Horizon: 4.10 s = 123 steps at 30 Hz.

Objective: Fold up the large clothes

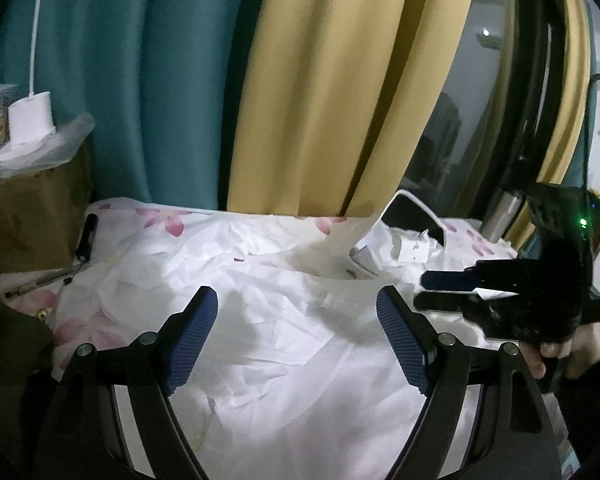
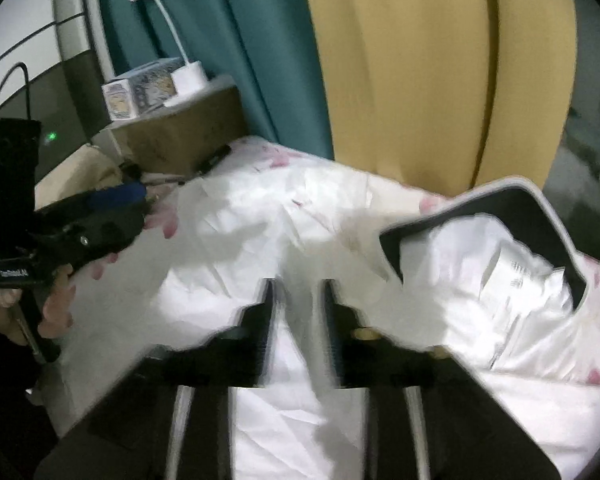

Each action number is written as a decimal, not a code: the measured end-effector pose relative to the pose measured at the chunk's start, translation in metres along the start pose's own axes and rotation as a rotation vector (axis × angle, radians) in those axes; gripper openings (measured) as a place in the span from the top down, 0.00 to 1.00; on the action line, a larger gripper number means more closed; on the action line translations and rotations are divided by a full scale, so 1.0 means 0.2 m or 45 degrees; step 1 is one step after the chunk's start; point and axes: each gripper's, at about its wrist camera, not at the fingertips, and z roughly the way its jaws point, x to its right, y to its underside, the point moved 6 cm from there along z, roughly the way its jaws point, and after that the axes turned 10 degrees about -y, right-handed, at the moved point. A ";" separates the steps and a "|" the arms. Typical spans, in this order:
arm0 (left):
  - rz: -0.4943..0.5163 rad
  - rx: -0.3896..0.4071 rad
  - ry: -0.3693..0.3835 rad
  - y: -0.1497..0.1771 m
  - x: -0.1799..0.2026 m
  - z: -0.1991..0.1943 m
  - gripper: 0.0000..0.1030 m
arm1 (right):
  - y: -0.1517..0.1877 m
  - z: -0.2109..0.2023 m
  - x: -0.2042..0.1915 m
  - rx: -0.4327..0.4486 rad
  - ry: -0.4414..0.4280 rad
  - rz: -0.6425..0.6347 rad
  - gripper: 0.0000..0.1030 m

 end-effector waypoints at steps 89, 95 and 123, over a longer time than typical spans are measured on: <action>0.206 0.165 0.085 -0.74 0.04 -0.04 0.92 | 0.70 -1.14 0.62 0.108 0.602 0.359 0.56; 0.271 0.207 0.178 -0.75 0.33 -0.19 0.92 | 0.74 -1.19 0.60 0.156 0.571 0.355 0.56; 0.453 -0.352 0.657 0.10 1.50 0.32 0.45 | 0.96 -1.36 0.71 0.242 0.548 0.483 0.56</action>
